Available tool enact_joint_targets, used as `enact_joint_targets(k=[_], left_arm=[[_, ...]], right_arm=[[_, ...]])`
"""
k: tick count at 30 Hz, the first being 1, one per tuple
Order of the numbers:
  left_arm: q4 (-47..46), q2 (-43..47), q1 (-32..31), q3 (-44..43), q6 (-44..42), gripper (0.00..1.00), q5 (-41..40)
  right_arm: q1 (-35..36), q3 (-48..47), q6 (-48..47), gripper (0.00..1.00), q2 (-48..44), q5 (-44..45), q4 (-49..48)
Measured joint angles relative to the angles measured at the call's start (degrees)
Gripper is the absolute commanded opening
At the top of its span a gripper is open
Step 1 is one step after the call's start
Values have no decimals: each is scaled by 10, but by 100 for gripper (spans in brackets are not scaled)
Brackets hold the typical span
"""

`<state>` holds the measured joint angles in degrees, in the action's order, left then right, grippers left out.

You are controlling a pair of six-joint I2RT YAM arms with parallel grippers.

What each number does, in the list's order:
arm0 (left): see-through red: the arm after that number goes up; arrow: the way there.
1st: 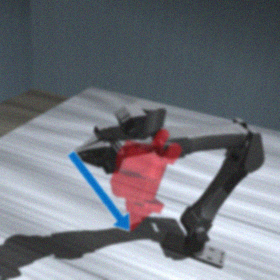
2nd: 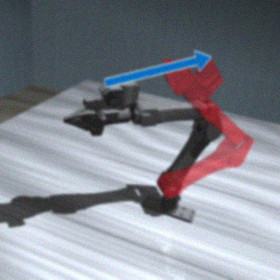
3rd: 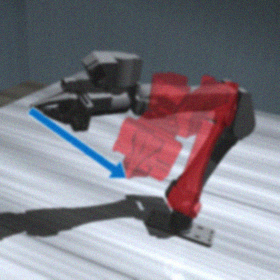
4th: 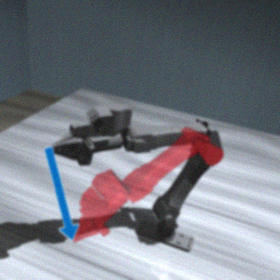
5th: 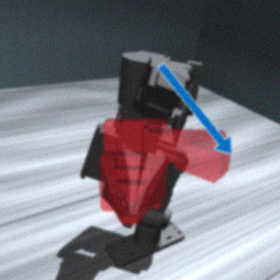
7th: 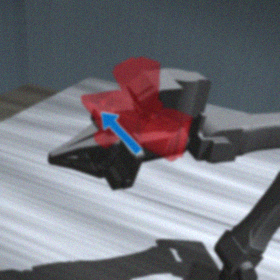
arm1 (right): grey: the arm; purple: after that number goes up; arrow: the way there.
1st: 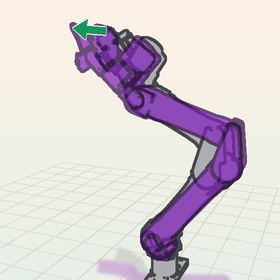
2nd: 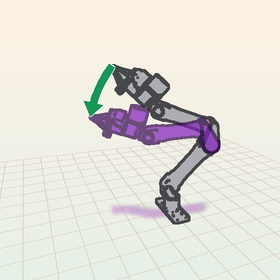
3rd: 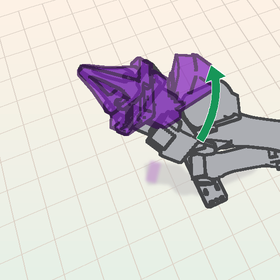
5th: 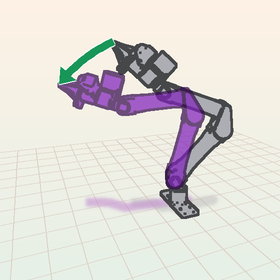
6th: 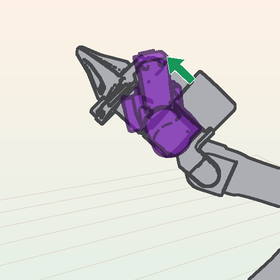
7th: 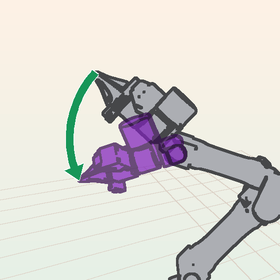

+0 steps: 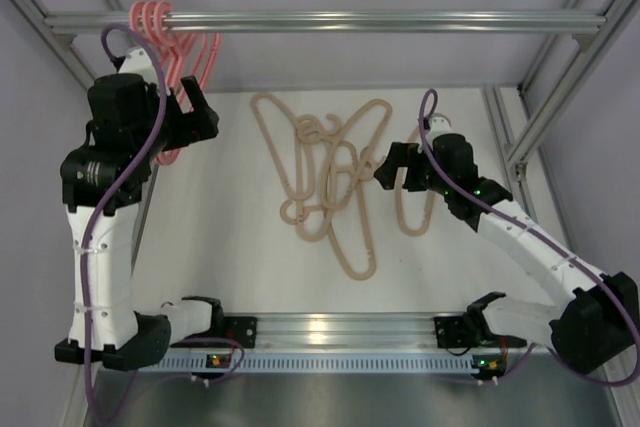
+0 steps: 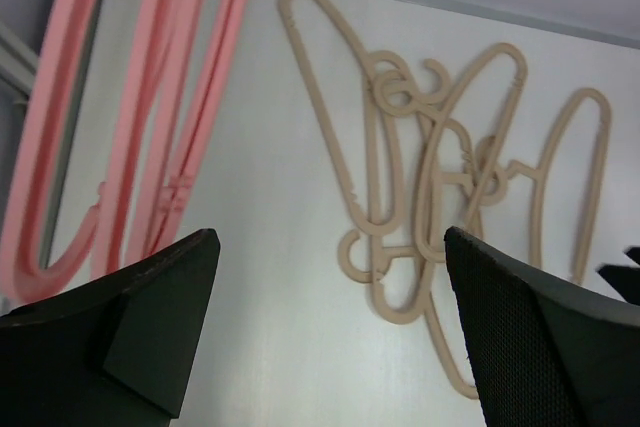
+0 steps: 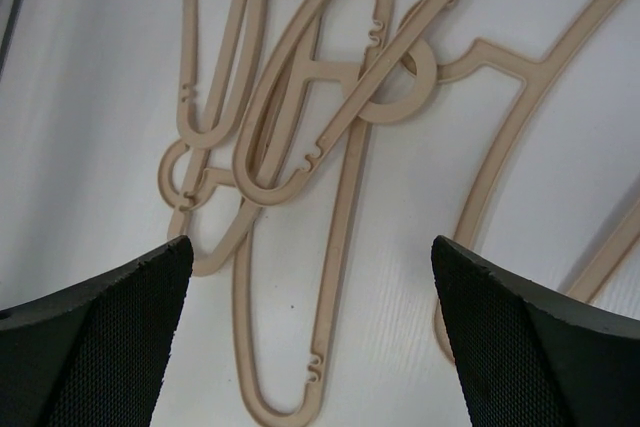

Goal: Organize the hangers

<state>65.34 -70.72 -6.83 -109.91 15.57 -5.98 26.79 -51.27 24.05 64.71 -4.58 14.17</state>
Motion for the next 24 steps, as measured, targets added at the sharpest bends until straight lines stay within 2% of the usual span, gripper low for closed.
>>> enact_joint_targets(k=[5,9,15,24], left_arm=[[-70,44,-19,94,40,98,81],[-136,36,-118,181,71,98,74],[-244,-22,-233,292,124,97,48],[-447,-157,-294,375,174,86,20]], right_arm=[[0,3,-1,97,50,-9,-35],[0,3,-1,97,82,-10,-48],[0,31,0,97,86,-11,-61],[0,60,-6,97,73,-8,-67]])
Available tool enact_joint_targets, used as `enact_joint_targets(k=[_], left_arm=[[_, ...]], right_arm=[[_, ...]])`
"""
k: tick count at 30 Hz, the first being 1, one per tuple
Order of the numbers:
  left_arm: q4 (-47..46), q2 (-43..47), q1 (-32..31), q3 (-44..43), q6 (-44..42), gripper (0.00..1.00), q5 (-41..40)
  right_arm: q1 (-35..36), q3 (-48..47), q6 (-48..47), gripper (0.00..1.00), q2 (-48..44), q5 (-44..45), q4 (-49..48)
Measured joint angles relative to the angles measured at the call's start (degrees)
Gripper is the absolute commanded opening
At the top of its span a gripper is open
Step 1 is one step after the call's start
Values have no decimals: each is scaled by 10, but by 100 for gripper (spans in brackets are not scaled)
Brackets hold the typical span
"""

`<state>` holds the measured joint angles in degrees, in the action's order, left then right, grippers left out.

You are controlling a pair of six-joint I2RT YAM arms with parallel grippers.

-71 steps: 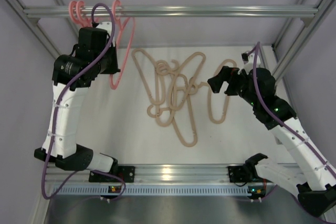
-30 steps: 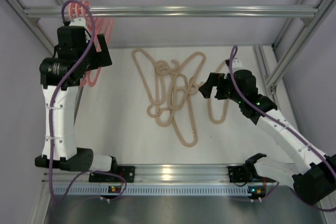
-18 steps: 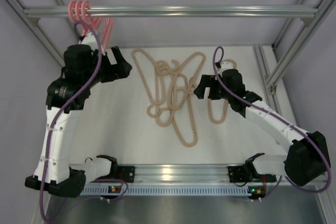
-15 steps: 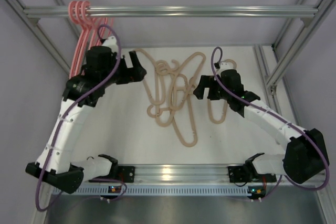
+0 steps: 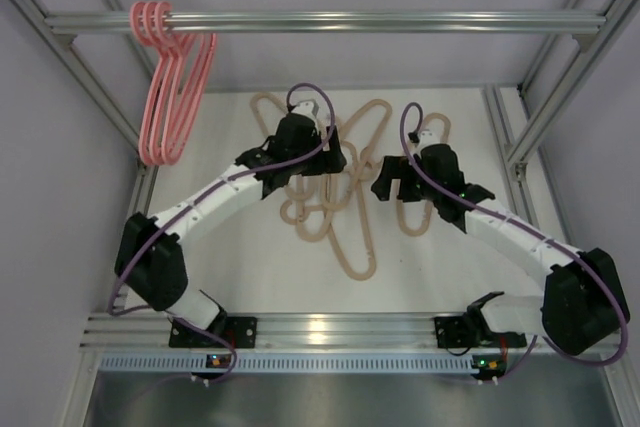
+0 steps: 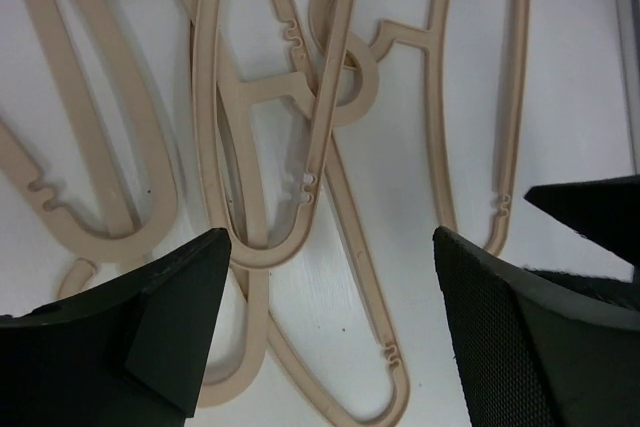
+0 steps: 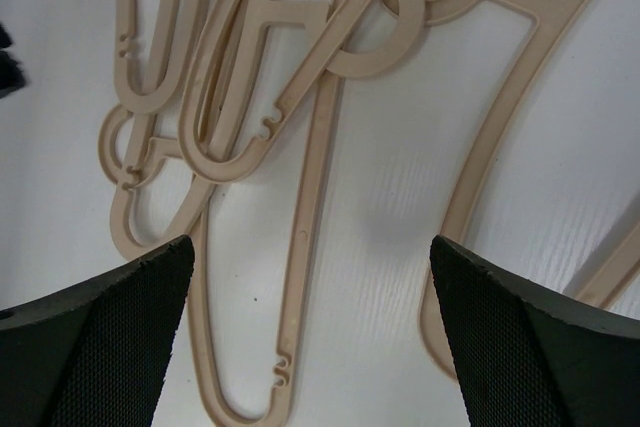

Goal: Organize the hangers

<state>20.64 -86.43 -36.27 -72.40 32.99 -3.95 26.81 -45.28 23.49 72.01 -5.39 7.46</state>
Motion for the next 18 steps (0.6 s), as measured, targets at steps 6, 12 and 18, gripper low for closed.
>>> enact_joint_targets(k=[6,12,18], left_arm=[[-92,-106,-2,24,10,75,-14],[-153,-166,9,36,14,72,-17],[-191,-195,34,51,14,67,-14]], right_arm=[[0,12,-4,98,-19,1,-5],[0,18,-5,98,-27,-5,-7],[0,26,-5,98,-34,-8,-9]])
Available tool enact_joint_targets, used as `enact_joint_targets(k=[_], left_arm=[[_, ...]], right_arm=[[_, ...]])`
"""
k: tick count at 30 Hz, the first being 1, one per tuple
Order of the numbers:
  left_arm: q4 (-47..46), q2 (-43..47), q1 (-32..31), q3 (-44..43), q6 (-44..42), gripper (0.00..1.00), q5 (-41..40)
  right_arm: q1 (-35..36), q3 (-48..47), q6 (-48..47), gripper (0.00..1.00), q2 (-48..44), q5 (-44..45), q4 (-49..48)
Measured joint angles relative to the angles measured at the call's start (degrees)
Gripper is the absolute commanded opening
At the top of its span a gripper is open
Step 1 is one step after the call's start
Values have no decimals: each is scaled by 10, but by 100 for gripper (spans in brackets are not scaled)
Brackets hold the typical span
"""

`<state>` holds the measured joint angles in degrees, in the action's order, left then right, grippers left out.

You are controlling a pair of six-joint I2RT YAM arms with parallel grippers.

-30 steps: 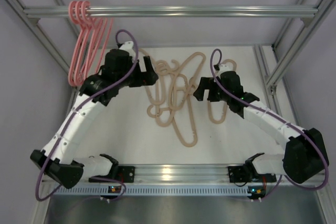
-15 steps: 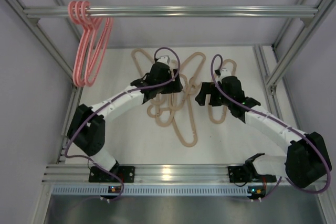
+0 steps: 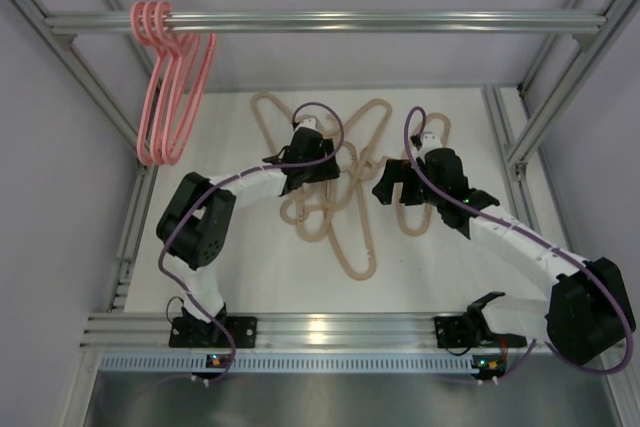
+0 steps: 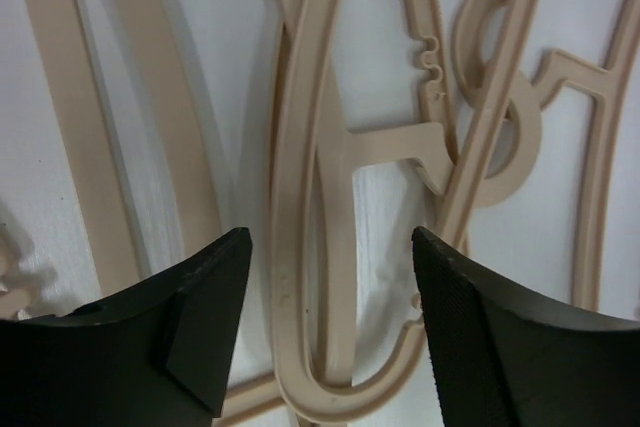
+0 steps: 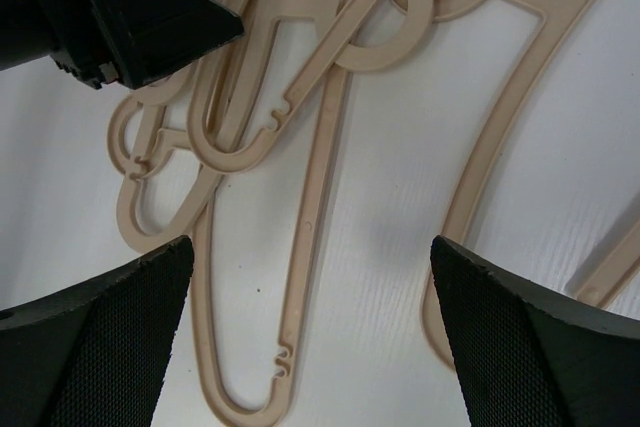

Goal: Organize the hangers

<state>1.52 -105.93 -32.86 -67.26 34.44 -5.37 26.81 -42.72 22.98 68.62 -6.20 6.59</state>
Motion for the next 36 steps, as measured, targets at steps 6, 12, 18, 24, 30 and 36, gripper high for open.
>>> enact_joint_targets(k=[6,12,18,24,30,36], left_arm=[[-15,-44,8,0,0,49,12],[-29,-53,7,4,1,23,21],[-33,-44,8,12,-16,5,25],[11,13,5,32,-52,0,30],[42,106,-14,58,-87,0,57],[72,186,-59,89,-125,0,66]], right_arm=[[0,0,0,98,0,-5,-2],[0,1,0,98,0,-9,-2],[0,1,0,98,-5,-11,-2],[0,1,0,98,-15,-11,-2],[0,1,1,98,-30,-12,-2],[0,-2,-15,98,-41,-13,-1]])
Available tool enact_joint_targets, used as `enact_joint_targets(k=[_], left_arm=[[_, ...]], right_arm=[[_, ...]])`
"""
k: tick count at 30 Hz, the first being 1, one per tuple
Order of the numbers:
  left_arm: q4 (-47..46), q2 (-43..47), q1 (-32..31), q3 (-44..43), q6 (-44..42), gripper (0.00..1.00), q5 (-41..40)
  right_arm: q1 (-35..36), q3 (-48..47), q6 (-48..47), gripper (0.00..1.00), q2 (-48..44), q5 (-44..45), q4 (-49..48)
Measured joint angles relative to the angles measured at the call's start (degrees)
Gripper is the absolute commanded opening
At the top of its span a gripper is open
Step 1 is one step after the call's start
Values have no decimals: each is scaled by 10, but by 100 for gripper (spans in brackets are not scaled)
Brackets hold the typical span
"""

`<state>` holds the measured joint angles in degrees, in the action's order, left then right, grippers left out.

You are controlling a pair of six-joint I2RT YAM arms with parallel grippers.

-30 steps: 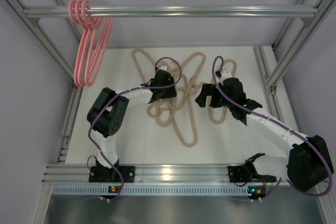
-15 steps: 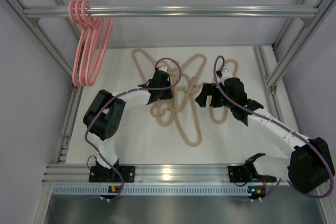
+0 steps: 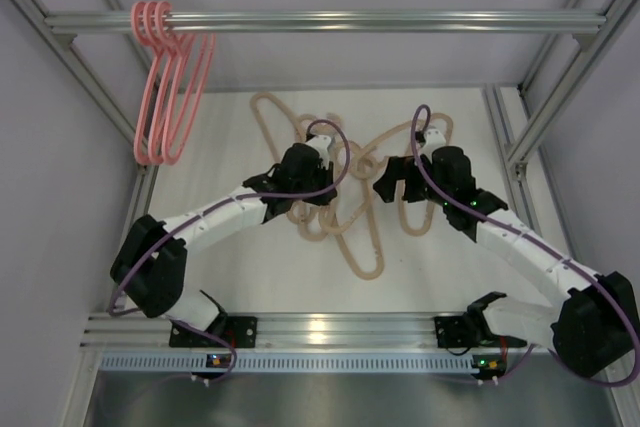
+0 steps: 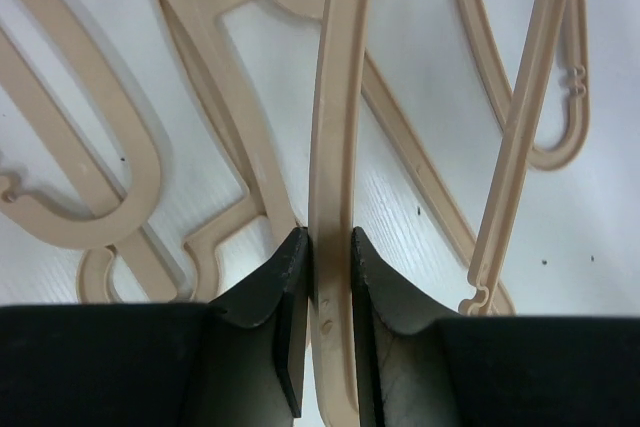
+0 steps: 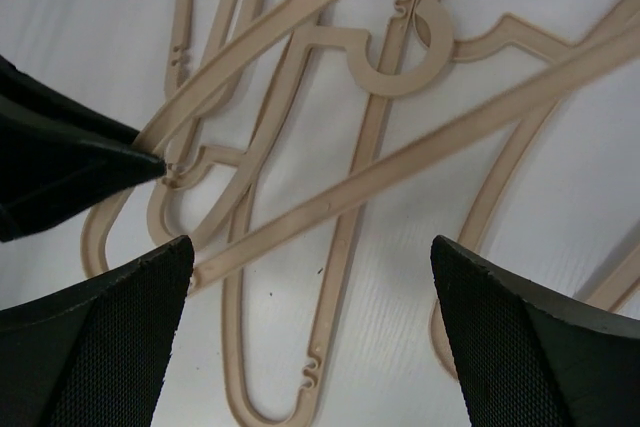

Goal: Organize the hangers

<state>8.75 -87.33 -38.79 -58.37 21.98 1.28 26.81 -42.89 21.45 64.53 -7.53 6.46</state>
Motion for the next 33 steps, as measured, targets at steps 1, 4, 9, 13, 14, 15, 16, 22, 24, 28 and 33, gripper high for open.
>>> enact_joint_targets(k=[1,4,9,13,14,15,16,22,24,28,33], left_arm=[[5,9,-8,5,-8,0,-1],[19,33,-26,23,-27,0,-12],[36,74,-50,51,-60,0,-41],[47,98,-62,54,-85,0,-61],[47,102,-64,54,-89,0,-64],[47,107,-65,54,-93,0,-67],[47,110,-67,54,-98,0,-68],[52,114,-72,54,-116,0,-72],[54,114,-74,54,-120,0,-74],[55,114,-78,54,-128,0,-80],[56,114,-80,54,-134,0,-84]], right_arm=[[0,-4,-7,98,1,0,3],[0,-31,-25,97,14,-4,6],[0,-124,-64,96,70,-19,4],[0,-186,-94,92,129,-39,2],[0,-196,-101,90,143,-44,3],[0,-210,-110,89,163,-52,3],[0,-220,-116,89,182,-59,4],[9,-257,-158,77,264,-89,9],[14,-267,-169,74,279,-97,10],[24,-285,-185,70,303,-112,10],[35,-289,-201,56,333,-119,11]])
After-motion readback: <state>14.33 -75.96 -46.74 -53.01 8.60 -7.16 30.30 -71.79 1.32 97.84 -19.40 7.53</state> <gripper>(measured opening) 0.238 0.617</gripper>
